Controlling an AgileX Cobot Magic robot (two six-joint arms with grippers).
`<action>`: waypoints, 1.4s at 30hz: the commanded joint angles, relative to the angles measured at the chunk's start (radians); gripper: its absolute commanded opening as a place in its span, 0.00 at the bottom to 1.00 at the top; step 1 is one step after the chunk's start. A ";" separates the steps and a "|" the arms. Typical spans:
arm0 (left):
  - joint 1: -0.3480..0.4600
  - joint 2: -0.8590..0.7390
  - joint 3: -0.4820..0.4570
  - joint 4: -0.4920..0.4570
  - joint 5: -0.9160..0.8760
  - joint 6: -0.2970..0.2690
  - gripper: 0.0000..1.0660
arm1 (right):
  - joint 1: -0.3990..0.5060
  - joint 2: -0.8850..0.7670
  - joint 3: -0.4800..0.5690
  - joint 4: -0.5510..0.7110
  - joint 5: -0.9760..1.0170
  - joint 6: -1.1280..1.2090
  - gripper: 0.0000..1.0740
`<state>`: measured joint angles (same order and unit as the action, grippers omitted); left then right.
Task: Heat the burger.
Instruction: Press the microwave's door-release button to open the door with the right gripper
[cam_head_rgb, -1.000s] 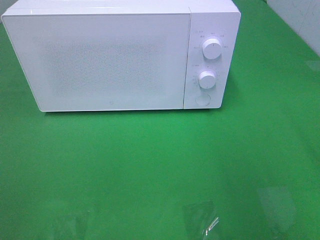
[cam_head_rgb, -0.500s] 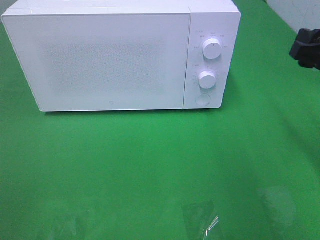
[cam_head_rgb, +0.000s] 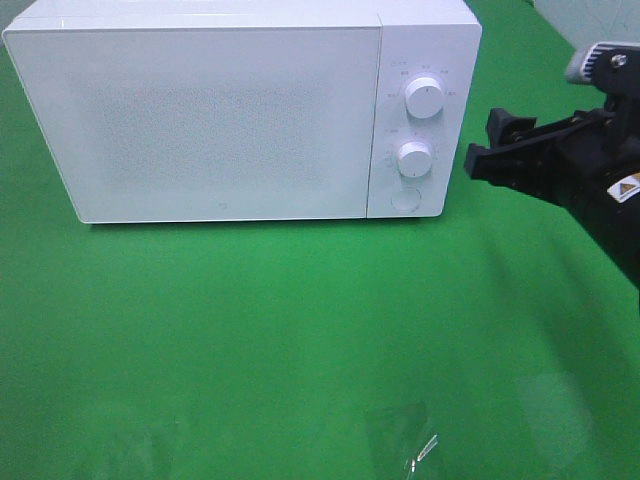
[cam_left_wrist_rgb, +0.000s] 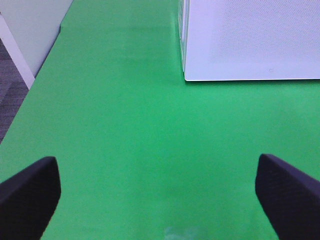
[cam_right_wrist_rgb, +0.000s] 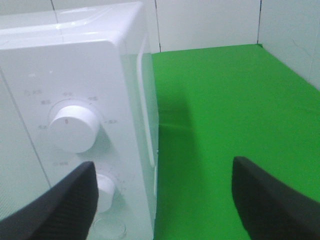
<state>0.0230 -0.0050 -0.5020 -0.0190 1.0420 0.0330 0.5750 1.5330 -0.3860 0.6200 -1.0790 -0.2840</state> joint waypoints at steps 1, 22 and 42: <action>0.001 -0.018 0.002 -0.006 -0.006 0.002 0.92 | 0.055 0.024 0.001 0.035 -0.054 -0.030 0.68; 0.001 -0.018 0.002 -0.006 -0.006 0.002 0.92 | 0.288 0.106 -0.001 0.217 -0.104 0.467 0.61; 0.001 -0.018 0.002 -0.006 -0.006 0.002 0.92 | 0.285 0.116 -0.001 0.138 0.055 1.511 0.00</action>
<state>0.0230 -0.0050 -0.5020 -0.0190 1.0420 0.0330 0.8610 1.6490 -0.3880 0.7600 -1.0400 1.2100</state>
